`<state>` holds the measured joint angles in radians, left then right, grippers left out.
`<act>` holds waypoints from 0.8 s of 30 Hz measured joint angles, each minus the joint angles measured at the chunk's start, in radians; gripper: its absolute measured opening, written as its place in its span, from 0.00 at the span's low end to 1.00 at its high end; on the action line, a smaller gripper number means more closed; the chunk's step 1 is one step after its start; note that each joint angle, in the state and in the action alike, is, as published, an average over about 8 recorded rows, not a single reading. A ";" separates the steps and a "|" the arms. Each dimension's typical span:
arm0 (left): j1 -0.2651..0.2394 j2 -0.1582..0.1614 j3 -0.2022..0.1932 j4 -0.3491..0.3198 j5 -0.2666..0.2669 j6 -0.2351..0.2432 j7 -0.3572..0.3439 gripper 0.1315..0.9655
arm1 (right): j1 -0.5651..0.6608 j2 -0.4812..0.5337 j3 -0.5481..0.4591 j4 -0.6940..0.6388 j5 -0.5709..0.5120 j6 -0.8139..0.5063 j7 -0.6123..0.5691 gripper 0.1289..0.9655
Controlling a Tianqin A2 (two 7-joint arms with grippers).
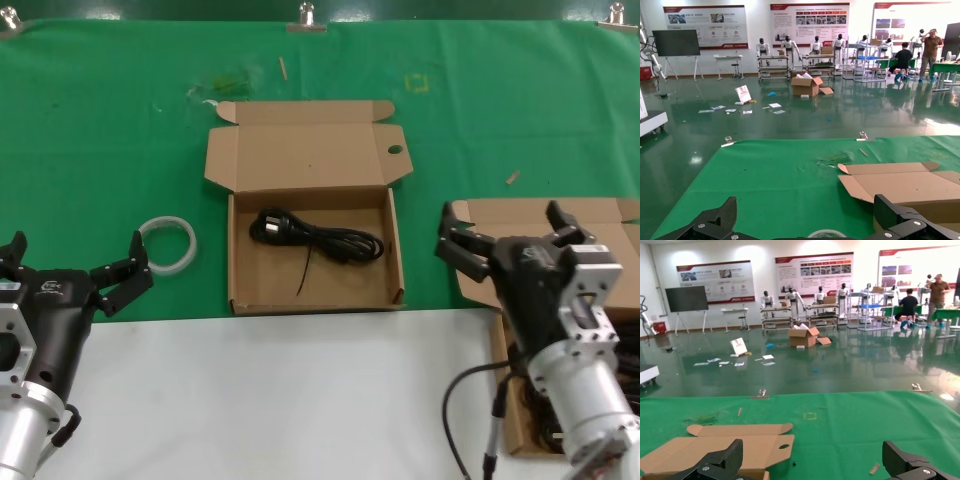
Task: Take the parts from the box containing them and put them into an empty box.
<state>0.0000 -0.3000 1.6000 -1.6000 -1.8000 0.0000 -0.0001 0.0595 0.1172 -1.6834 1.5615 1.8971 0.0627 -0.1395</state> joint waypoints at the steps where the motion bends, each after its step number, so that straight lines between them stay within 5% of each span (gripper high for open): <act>1: 0.000 0.000 0.000 0.000 0.000 0.000 0.000 1.00 | -0.008 0.000 0.011 0.005 -0.013 -0.008 0.018 1.00; 24: 0.000 0.000 0.000 0.000 0.000 0.000 0.000 1.00 | -0.040 0.000 0.056 0.026 -0.065 -0.042 0.094 1.00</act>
<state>0.0000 -0.3000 1.6000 -1.6000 -1.8000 0.0000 -0.0001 0.0197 0.1171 -1.6276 1.5873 1.8320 0.0207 -0.0459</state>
